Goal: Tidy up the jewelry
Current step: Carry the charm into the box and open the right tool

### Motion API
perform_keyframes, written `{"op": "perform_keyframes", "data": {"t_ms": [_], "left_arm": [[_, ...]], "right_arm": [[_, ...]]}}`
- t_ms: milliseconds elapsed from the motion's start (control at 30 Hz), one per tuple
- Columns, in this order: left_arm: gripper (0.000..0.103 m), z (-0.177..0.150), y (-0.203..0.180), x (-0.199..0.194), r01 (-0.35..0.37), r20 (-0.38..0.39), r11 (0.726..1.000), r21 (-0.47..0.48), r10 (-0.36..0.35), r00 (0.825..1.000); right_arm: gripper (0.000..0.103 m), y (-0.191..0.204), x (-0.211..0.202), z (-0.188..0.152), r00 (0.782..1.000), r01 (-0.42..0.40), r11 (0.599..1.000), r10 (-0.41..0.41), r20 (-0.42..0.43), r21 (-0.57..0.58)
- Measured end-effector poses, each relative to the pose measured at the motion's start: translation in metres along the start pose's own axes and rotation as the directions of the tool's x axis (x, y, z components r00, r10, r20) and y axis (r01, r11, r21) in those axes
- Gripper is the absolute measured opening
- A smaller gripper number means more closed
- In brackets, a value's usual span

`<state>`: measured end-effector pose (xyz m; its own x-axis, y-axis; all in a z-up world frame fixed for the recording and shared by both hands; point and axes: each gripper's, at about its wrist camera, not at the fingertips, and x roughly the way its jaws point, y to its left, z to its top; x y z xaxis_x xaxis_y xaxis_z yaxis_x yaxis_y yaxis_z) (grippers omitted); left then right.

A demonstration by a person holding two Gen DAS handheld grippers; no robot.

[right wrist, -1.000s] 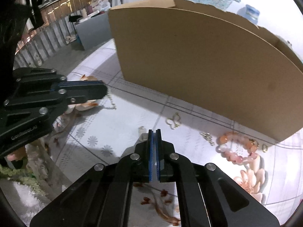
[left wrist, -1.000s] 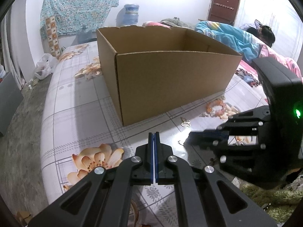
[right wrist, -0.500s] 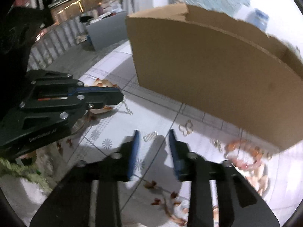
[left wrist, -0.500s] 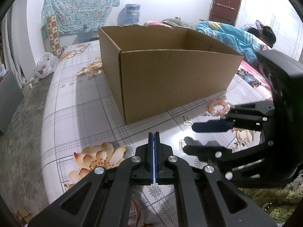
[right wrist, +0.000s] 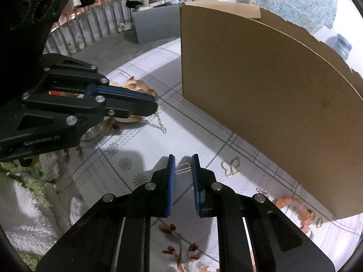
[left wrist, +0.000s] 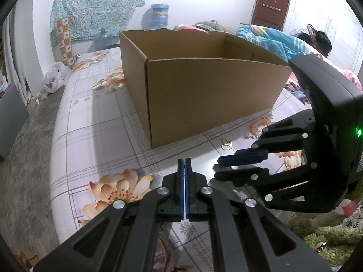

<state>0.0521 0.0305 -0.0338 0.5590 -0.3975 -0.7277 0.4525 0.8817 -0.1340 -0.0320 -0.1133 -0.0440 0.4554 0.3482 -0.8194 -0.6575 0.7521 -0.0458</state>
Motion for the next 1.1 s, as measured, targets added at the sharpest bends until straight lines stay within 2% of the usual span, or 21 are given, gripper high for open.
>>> {"op": "perform_keyframes", "data": {"t_ms": [167,333,467,567,667,700,800,900,967,1100], "left_arm": [[0.001,0.0,0.0,-0.001,-0.002,0.001,1.0,0.003,0.002,1.0],[0.001,0.003,0.0,-0.01,0.001,0.018,1.0,0.012,-0.001,1.0],[0.001,0.012,-0.003,-0.027,0.02,0.05,0.999,0.029,-0.022,0.998],[0.0,0.028,-0.006,-0.045,0.075,0.093,0.997,0.036,-0.078,0.993],[0.0,0.05,-0.012,-0.065,0.158,0.157,0.986,0.049,-0.163,0.974],[0.0,0.058,-0.015,-0.07,0.178,0.173,0.982,0.058,-0.185,0.967],[0.001,0.089,-0.025,-0.084,0.219,0.249,0.969,0.115,-0.241,0.938],[0.001,0.118,-0.035,-0.078,0.255,0.271,0.956,0.145,-0.286,0.919],[0.001,0.134,-0.041,-0.064,0.247,0.256,0.957,0.15,-0.279,0.926],[0.001,0.167,-0.046,-0.009,0.213,0.152,0.97,0.116,-0.229,0.961]], "right_arm": [[0.012,-0.003,0.004,0.008,1.0,-0.001,1.0,0.001,0.008,0.026],[0.012,-0.004,-0.015,-0.001,0.999,0.009,0.998,-0.011,0.039,0.058],[0.012,-0.012,-0.048,-0.002,0.993,0.002,0.993,-0.016,0.114,0.114],[0.012,-0.022,-0.078,0.001,0.98,-0.007,0.986,-0.026,0.195,0.167],[0.012,-0.037,-0.107,0.006,0.96,-0.026,0.976,-0.037,0.278,0.218],[0.012,-0.045,-0.121,0.009,0.946,-0.037,0.97,-0.044,0.322,0.242],[0.012,-0.063,-0.141,0.015,0.917,-0.019,0.957,-0.099,0.387,0.289],[0.013,-0.083,-0.144,0.021,0.905,0.021,0.939,-0.164,0.392,0.344],[0.013,-0.098,-0.135,0.026,0.91,0.026,0.921,-0.183,0.372,0.389],[0.013,-0.133,-0.11,0.031,0.939,0.055,0.872,-0.211,0.272,0.487]]}}
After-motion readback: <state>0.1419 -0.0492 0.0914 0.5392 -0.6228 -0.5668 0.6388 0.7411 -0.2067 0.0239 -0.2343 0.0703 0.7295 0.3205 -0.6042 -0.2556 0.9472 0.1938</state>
